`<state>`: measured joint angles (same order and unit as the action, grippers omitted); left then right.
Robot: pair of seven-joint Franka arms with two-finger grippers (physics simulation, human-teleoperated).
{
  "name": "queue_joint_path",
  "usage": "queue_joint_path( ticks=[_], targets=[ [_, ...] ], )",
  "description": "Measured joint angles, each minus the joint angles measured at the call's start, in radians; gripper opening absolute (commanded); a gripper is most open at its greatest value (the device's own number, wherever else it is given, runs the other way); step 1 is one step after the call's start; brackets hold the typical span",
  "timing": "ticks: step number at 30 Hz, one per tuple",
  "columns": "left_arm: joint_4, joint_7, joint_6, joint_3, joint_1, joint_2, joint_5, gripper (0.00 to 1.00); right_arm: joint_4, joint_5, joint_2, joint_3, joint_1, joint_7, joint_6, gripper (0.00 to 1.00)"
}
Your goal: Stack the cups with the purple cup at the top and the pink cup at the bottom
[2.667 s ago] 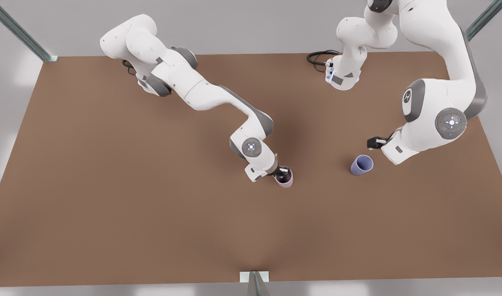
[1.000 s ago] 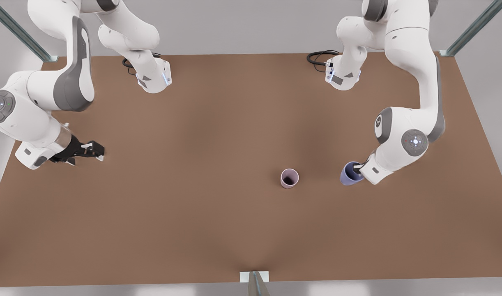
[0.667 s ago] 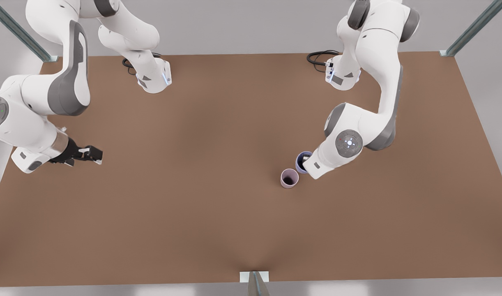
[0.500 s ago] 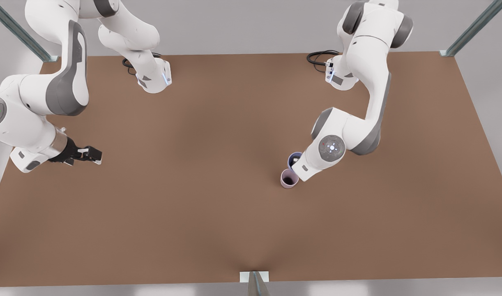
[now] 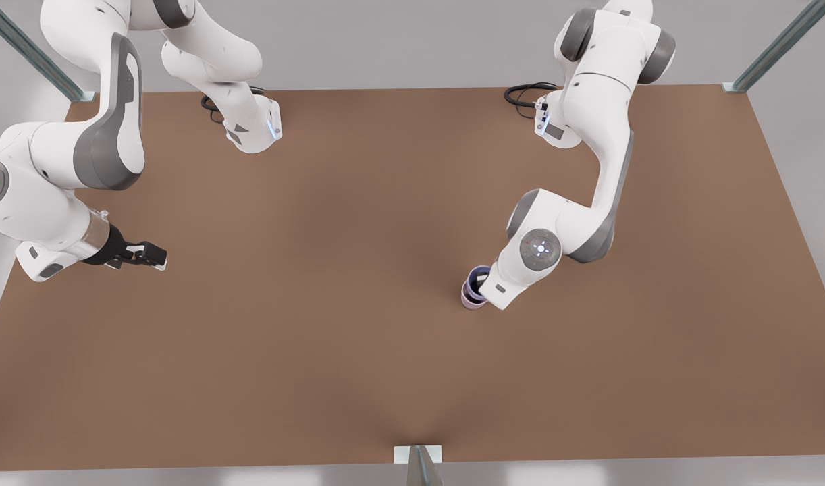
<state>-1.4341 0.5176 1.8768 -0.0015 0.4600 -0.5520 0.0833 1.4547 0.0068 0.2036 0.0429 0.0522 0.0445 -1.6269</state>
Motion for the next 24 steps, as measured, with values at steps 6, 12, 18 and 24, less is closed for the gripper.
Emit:
queue_joint_path(
  ticks=[6,12,18,24],
  targets=[
    [-0.034,0.034,0.028,0.000,0.002,-0.022,0.000,0.21,0.000,0.000,0.000,0.000,0.002,0.013,-0.001,1.00],
    [-0.067,0.058,0.071,0.000,0.003,-0.032,0.000,0.21,-0.001,0.000,0.000,-0.002,0.002,0.022,-0.001,1.00],
    [-0.072,0.064,0.101,0.000,0.009,-0.040,0.015,1.00,-0.007,0.000,-0.002,-0.007,0.006,0.025,0.002,1.00],
    [-0.083,0.054,0.104,0.001,0.009,-0.024,0.004,1.00,-0.006,0.019,0.000,-0.012,0.004,0.027,0.000,1.00]
  ],
)
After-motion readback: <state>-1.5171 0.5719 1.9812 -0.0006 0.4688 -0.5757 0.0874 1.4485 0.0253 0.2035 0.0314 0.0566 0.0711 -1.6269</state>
